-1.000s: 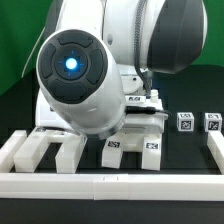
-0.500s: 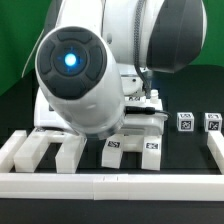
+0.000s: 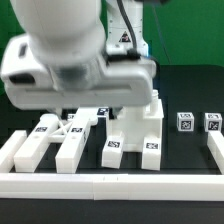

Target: Assemble chair

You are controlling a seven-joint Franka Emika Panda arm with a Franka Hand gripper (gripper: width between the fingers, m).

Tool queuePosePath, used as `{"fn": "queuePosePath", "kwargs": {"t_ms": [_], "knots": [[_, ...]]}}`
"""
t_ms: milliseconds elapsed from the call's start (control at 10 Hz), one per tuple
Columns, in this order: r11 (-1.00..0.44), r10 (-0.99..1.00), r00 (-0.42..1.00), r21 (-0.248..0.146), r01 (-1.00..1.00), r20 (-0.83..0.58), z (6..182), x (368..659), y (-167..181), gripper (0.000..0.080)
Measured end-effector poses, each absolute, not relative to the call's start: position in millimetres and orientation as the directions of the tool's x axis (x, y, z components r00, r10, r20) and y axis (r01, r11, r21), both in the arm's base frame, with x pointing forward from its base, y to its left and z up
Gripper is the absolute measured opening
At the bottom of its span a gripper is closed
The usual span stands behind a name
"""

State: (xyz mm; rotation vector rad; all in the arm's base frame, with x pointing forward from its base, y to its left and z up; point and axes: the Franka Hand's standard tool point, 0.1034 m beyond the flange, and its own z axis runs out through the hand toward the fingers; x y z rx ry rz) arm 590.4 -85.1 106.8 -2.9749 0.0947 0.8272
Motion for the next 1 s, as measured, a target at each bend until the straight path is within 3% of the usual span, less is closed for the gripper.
{"fn": "queuePosePath", "kwargs": {"t_ms": [200,300,600,1000], "knots": [[-0.998,-0.028,0.940,-0.041,-0.044,-0.341,115.2,591.0,-102.7,0.0649],[-0.998,-0.043,0.949,-0.040,-0.058,-0.314,110.2,576.1,-106.1,0.0649],[-0.998,-0.046,0.959,-0.033,-0.057,-0.279,108.3,577.9,-107.4,0.0649],[-0.995,-0.064,0.970,-0.059,-0.080,-0.234,76.6,563.3,-122.0,0.0649]]}}
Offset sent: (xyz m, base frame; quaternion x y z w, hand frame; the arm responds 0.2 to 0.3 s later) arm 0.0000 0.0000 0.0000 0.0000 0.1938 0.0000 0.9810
